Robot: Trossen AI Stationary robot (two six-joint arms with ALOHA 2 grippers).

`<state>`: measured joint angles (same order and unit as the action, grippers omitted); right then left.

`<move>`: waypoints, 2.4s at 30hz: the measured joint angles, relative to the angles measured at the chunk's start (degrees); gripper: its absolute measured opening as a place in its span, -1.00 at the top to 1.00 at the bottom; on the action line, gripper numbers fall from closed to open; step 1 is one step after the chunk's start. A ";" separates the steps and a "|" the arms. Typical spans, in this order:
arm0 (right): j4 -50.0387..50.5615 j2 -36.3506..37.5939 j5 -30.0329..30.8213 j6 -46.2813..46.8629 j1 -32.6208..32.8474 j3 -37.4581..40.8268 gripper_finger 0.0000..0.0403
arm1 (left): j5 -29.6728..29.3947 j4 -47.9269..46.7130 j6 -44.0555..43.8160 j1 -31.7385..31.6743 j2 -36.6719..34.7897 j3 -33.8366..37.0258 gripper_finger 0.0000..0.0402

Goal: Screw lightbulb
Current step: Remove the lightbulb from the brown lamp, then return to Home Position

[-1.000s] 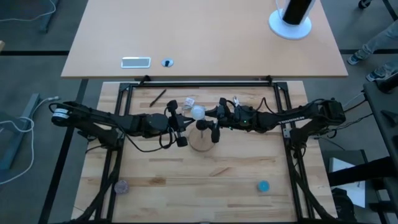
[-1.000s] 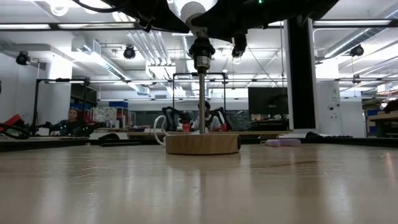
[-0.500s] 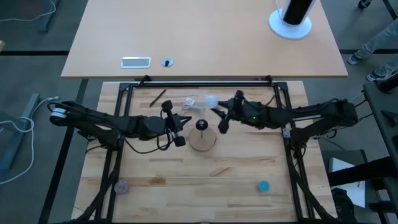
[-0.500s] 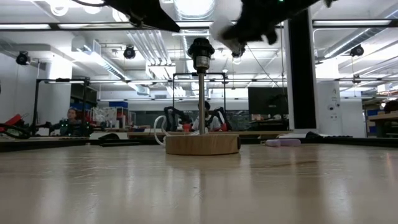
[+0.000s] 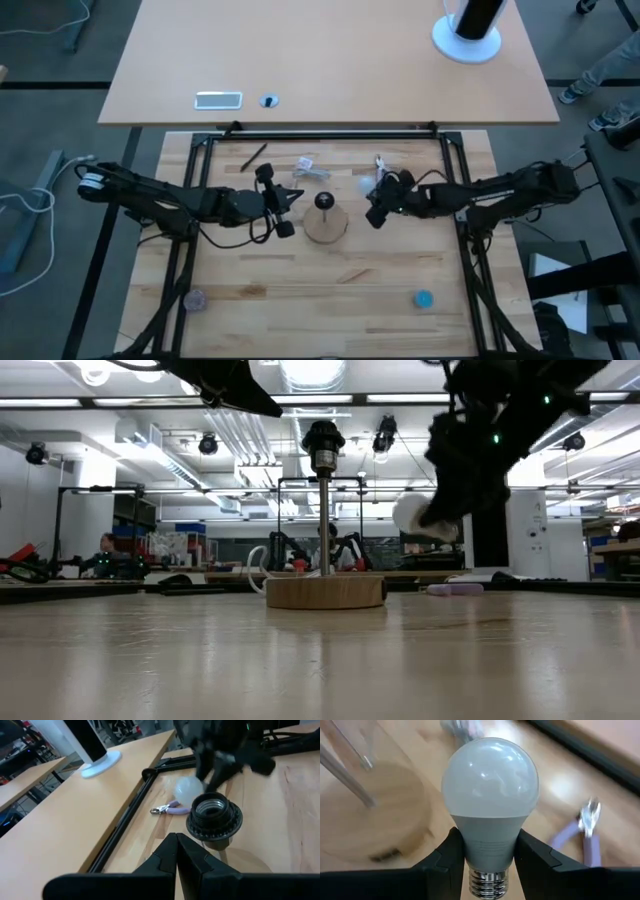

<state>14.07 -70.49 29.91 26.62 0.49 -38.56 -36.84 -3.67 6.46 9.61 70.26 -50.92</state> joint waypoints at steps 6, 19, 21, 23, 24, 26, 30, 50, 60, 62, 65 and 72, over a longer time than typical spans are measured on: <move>-4.19 -5.63 0.00 3.29 -0.07 4.68 0.36 | -0.18 0.13 0.00 0.00 -0.02 0.07 1.00; -10.92 -18.73 0.58 6.31 0.00 5.73 0.32 | -0.18 0.17 -0.26 0.00 -0.02 0.41 1.00; -10.97 -19.02 0.64 6.50 0.00 5.44 0.25 | -0.18 0.23 -0.60 0.00 -0.02 0.76 1.00; -10.80 -19.06 0.28 6.51 0.00 5.20 0.16 | -0.18 0.20 -1.24 -0.02 -0.02 1.31 1.00; -10.52 -18.88 -0.03 6.53 0.00 5.14 0.10 | -0.18 0.18 -1.62 -0.02 -0.02 1.59 1.00; -9.76 -18.35 -0.72 6.55 0.00 5.11 0.00 | -0.18 0.13 -2.39 -0.02 -0.02 1.97 1.00; -7.91 -15.78 -0.81 6.53 0.02 4.42 -0.20 | -0.20 0.08 -2.66 0.00 -0.28 2.00 1.00; -1.47 16.87 -1.53 -8.51 6.31 4.10 -0.48 | -10.70 9.90 -4.64 17.75 -29.34 22.83 1.00; -2.19 35.46 -1.20 -19.34 9.27 8.01 -0.43 | -11.36 12.38 0.83 18.22 -42.40 31.04 1.00; -5.87 38.71 -1.18 -20.95 9.27 10.19 -0.44 | -10.78 16.28 4.21 17.40 -45.40 33.28 1.00; -12.35 42.70 -1.22 -24.73 9.27 14.04 -0.45 | -8.97 20.13 7.38 14.85 -48.04 36.65 1.00; -24.45 50.32 -2.40 -27.82 9.25 22.75 -0.44 | -1.20 19.75 8.01 12.41 -56.58 42.03 1.00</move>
<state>-10.38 -20.17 27.51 -1.20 9.74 -15.80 -38.04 16.09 14.47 22.02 13.68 -8.89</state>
